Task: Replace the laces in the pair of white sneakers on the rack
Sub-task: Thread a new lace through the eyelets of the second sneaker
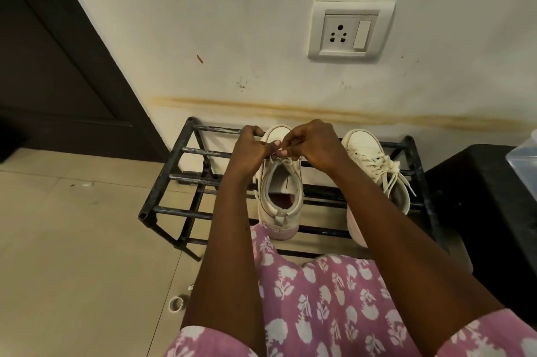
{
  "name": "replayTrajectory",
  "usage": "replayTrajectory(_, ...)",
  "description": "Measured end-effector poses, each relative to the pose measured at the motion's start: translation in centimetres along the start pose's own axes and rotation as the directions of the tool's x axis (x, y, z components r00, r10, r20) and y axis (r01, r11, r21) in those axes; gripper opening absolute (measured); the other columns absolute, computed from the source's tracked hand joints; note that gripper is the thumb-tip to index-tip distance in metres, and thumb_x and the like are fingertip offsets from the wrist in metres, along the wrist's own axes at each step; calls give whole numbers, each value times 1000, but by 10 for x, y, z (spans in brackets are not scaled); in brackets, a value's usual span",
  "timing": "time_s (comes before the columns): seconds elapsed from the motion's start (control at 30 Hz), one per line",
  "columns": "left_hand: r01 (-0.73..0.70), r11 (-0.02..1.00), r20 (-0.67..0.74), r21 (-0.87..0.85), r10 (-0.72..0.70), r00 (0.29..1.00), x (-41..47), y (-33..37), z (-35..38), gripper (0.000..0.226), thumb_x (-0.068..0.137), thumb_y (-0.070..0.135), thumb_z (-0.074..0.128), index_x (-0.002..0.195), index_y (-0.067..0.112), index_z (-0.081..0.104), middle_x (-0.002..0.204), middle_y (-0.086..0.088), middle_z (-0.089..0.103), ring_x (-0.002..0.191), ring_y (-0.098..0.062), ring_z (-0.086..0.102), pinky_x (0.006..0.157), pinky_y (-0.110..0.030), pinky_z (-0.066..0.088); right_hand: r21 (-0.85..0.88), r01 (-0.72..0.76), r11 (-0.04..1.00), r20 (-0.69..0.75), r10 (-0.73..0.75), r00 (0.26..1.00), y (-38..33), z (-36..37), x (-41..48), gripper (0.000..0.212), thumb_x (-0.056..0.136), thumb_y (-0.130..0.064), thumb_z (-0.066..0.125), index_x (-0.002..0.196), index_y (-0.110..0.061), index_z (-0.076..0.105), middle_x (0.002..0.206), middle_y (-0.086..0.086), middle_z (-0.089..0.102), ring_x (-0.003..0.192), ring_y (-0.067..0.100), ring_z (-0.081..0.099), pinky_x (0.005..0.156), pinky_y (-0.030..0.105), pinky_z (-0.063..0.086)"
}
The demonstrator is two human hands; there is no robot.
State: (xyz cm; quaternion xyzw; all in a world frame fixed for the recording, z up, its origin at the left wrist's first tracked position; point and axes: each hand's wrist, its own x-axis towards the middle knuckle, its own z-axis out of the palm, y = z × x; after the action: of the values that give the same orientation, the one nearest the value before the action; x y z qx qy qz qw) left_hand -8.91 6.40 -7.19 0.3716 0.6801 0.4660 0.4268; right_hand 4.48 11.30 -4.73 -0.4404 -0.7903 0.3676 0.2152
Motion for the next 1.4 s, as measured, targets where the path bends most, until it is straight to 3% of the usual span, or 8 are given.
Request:
replayTrajectory(0.13,-25,996,47,84,21,999,-2,1,-3,26,84,8,64,89,20,42,85,-8,65,84,-27,63,84,-39,48,-406,49,913,37,-37,999,-3,10,1,20,88,-5,58,103,-4,72,100,15,70,89,26,64,78,29,49)
replayTrajectory(0.27,-85,990,120,109,72,990,-7,1,-5,35,75,-6,64,83,23,45,77,-2,63,80,-22,58,84,-41,49,-486,-17,874,73,60,995,-10,16,-1,23,90,-3,51,105,0,67,103,17,66,93,29,60,77,33,46)
replayTrajectory(0.4,-240,956,46,166,236,971,-13,-1,1,31,75,1,67,81,26,51,77,7,61,75,-11,60,71,-26,50,19,-271,962,158,265,951,-11,5,1,19,92,0,46,89,10,62,86,20,56,70,21,47,57,28,32)
replayTrajectory(0.57,-296,936,90,189,284,955,-13,-4,-4,32,71,-1,74,91,22,63,79,10,62,73,-10,62,69,-21,50,482,-481,733,254,408,877,-5,7,-3,25,94,3,43,73,-6,53,69,8,44,54,10,33,47,21,23)
replayTrajectory(0.8,-360,933,0,3,360,933,-24,19,6,6,89,16,61,91,20,66,94,1,65,87,-11,58,80,-28,46,571,-484,663,262,412,873,-2,9,-8,30,90,10,39,71,-6,55,66,6,46,56,12,37,48,23,25)
replayTrajectory(0.93,-201,921,-24,334,221,975,-21,24,-4,33,76,43,73,81,12,63,77,0,62,71,-13,55,65,-29,46,590,-526,612,235,493,838,-3,10,-9,21,91,5,46,77,-3,59,66,6,48,56,11,37,49,22,28)
replayTrajectory(1.07,-135,842,93,522,101,990,-26,23,-3,28,75,30,77,82,4,72,72,-9,66,62,-13,55,59,-21,44,590,-528,611,217,510,833,-4,10,-8,18,91,5,47,80,-1,61,67,7,51,56,11,41,49,22,30)
replayTrajectory(1.4,27,972,190,-234,19,982,-44,58,-41,24,96,29,48,75,20,55,64,6,64,79,-14,62,77,-28,44,353,-324,878,65,322,945,3,6,-18,18,93,-1,51,96,8,66,69,0,57,61,7,47,51,17,35)
